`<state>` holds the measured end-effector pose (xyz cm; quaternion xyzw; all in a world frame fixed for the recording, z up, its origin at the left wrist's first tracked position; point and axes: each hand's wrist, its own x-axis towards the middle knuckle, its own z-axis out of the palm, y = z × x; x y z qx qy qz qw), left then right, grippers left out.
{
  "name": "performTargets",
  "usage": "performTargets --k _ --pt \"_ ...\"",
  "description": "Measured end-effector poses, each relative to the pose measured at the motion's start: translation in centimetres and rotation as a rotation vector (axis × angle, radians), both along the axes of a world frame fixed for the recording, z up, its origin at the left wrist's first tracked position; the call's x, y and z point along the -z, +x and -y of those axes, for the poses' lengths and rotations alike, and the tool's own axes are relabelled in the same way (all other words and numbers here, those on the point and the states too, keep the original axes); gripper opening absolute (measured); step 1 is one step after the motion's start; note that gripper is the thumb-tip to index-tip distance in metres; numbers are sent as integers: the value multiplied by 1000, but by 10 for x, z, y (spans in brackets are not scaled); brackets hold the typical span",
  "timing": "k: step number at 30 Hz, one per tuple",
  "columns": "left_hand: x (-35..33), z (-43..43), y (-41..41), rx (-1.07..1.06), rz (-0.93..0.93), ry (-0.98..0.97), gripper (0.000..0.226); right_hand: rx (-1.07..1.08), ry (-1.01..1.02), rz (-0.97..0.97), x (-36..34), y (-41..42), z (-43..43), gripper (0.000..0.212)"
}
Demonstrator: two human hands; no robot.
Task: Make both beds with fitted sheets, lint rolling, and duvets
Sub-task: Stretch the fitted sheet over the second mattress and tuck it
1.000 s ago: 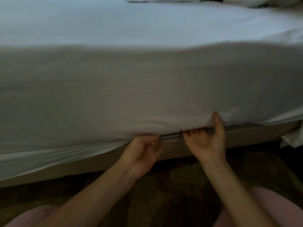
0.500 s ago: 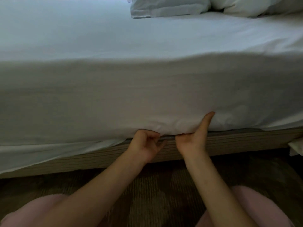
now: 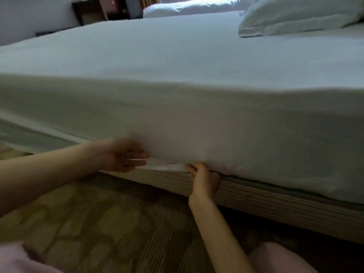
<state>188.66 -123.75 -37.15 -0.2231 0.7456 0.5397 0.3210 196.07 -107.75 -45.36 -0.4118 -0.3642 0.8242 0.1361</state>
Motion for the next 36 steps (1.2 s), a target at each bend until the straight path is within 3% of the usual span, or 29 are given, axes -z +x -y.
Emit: performTargets --k 3,5,7,11,21,25,28,30,36 --pt "-8 33 -5 -65 -17 64 17 12 -10 -76 3 0 -3 12" --pt "-2 53 -11 -136 -41 123 19 38 -37 -104 4 -1 -5 26" --pt "11 70 -24 -225 -78 165 22 65 11 -109 3 -4 -2 34" --pt "45 96 -59 -282 -138 141 26 170 134 -44 4 -11 9 31" --pt "66 166 -106 1 11 223 19 407 310 183 6 -44 38 43" --pt "77 181 -111 92 4 263 14 595 381 292 10 -53 59 25" --pt "97 198 -110 167 -59 270 9 553 493 288 23 -63 84 12" --pt "106 202 -113 167 -70 326 14 484 598 255 20 -64 110 36" --pt "109 190 -118 -12 87 500 26 159 822 436 12 -78 175 54"
